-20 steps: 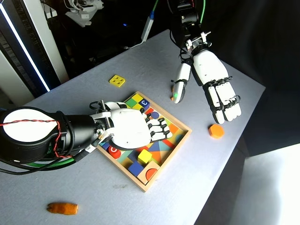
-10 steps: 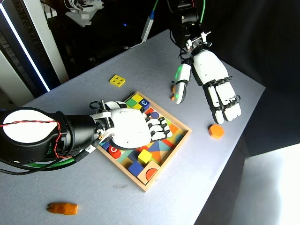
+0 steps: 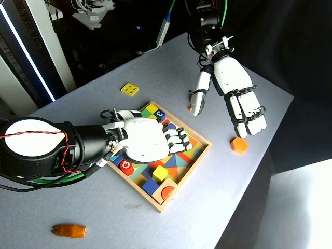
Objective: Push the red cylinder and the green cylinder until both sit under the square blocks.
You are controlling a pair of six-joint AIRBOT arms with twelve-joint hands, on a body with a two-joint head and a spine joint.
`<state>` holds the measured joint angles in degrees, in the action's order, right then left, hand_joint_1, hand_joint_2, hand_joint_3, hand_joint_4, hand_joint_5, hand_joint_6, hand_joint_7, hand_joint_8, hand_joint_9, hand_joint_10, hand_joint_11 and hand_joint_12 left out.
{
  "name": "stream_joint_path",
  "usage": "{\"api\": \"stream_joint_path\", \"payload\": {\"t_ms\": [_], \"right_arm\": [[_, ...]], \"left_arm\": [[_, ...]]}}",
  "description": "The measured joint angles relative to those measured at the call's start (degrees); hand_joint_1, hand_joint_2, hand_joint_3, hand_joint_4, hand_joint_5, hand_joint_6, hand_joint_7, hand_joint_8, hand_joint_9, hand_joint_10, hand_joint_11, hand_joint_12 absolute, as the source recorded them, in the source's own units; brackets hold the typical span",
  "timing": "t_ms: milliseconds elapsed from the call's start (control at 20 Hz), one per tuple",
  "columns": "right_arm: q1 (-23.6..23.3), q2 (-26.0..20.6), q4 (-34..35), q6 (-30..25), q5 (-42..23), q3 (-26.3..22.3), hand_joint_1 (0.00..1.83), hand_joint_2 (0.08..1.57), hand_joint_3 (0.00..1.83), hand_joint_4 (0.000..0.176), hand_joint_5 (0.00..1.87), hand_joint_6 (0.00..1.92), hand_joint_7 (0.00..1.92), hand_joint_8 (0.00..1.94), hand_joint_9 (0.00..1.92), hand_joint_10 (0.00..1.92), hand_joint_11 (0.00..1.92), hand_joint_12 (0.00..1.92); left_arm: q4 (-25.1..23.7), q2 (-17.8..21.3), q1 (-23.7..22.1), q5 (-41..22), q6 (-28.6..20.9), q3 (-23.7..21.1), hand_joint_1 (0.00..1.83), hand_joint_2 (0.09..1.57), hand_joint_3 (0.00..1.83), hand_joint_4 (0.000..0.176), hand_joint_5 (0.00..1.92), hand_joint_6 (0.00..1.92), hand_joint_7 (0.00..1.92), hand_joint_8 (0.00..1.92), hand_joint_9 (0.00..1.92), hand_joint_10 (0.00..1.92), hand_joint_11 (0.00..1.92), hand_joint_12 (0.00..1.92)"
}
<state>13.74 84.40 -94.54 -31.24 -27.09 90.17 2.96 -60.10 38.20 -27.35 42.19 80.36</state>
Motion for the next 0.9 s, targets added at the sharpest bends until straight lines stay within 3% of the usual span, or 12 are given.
{"api": "stream_joint_path", "payload": {"t_ms": [150,200,250,350,400,450,500,550,600,650,800,900], "right_arm": [[0.02,0.28,0.0,0.07,0.2,0.0,0.04,1.2,0.0,0.176,0.58,0.0,0.0,0.0,0.0,0.0,0.0,0.0],[0.02,0.33,0.02,0.07,0.22,0.0,0.03,1.21,0.0,0.176,0.57,0.0,0.0,0.0,0.0,0.0,0.0,0.0],[0.02,0.37,0.04,0.07,0.33,0.0,0.03,1.2,0.0,0.176,0.58,0.0,0.0,0.0,0.0,0.0,0.0,0.0],[0.28,0.37,0.35,0.09,0.44,0.11,0.0,1.2,0.0,0.176,0.57,0.0,0.0,0.0,0.0,0.0,0.0,0.0],[0.44,0.37,0.46,0.09,0.48,0.11,0.0,1.2,0.0,0.176,0.56,0.0,0.0,0.0,0.0,0.0,0.0,0.0],[0.72,0.44,0.35,0.09,0.48,0.13,0.0,1.2,0.0,0.176,0.55,0.0,0.0,0.0,0.0,0.0,0.0,0.0],[0.85,0.44,0.39,0.04,0.46,0.13,0.0,1.2,0.0,0.176,0.55,0.0,0.0,0.0,0.0,0.0,0.0,0.0],[0.85,0.44,0.11,0.04,0.44,0.13,0.0,1.2,0.0,0.176,0.54,0.0,0.0,0.0,0.0,0.0,0.0,0.0],[0.85,0.44,0.11,0.04,0.46,0.13,0.0,1.2,0.0,0.176,0.54,0.0,0.0,0.0,0.0,0.0,0.0,0.0],[0.85,0.44,0.46,0.04,0.5,0.2,0.01,1.2,0.0,0.176,0.55,0.01,0.0,0.0,0.0,0.0,0.0,0.0],[1.07,0.44,0.52,0.0,0.55,0.24,0.01,1.2,0.0,0.176,0.55,0.0,0.0,0.0,0.0,0.0,0.0,0.0],[1.16,0.48,0.37,0.0,0.42,0.48,0.0,1.2,0.0,0.176,0.55,0.0,0.0,0.0,0.0,0.0,0.0,0.0]], "left_arm": [[0.0,-0.46,0.0,0.28,0.0,0.28,0.31,1.13,0.0,0.176,0.08,0.02,0.0,0.0,0.0,0.0,0.0,0.0],[-0.15,-0.48,0.0,0.5,0.0,0.28,0.16,1.14,0.0,0.176,0.05,0.01,0.0,0.0,0.0,0.0,0.0,0.0],[-0.17,-0.48,0.0,0.7,0.02,0.28,0.03,1.15,0.0,0.145,0.02,0.0,0.0,0.0,0.0,0.0,0.03,0.02],[-0.11,-0.48,-0.02,0.81,-0.04,0.28,0.15,1.18,0.01,0.131,0.01,0.0,0.0,0.0,0.0,0.0,0.0,0.0],[-0.13,-0.48,-0.11,0.81,0.0,0.28,0.16,1.19,0.01,0.137,0.0,0.0,0.0,0.0,0.0,0.0,0.0,0.0],[-0.04,-0.48,-0.11,0.79,0.0,0.28,0.06,1.19,0.01,0.117,0.0,0.0,0.0,0.0,0.0,0.0,0.0,0.0],[-0.07,-0.48,-0.11,0.79,0.0,0.28,0.05,1.16,0.0,0.119,0.0,0.0,0.0,0.0,0.0,0.0,0.0,0.0],[-0.11,-0.52,-0.11,0.83,-0.02,0.28,0.18,1.15,0.0,0.145,0.0,0.0,0.0,0.0,0.0,0.0,0.0,0.0],[-0.07,-0.52,-0.11,0.85,0.0,0.28,0.18,1.15,0.0,0.145,0.0,0.0,0.0,0.0,0.0,0.0,0.0,0.0],[-0.13,-0.52,-0.13,0.79,0.02,0.28,0.06,1.16,0.0,0.122,0.0,0.0,0.0,0.0,0.0,0.0,0.0,0.0],[-0.09,-0.52,-0.11,0.87,0.0,0.28,0.16,1.18,0.0,0.145,0.0,0.0,0.0,0.0,0.0,0.0,0.0,0.0],[-0.13,-0.52,-0.11,0.83,0.02,0.28,0.12,1.18,0.0,0.133,0.0,0.0,0.0,0.0,0.0,0.0,0.0,0.0]]}}
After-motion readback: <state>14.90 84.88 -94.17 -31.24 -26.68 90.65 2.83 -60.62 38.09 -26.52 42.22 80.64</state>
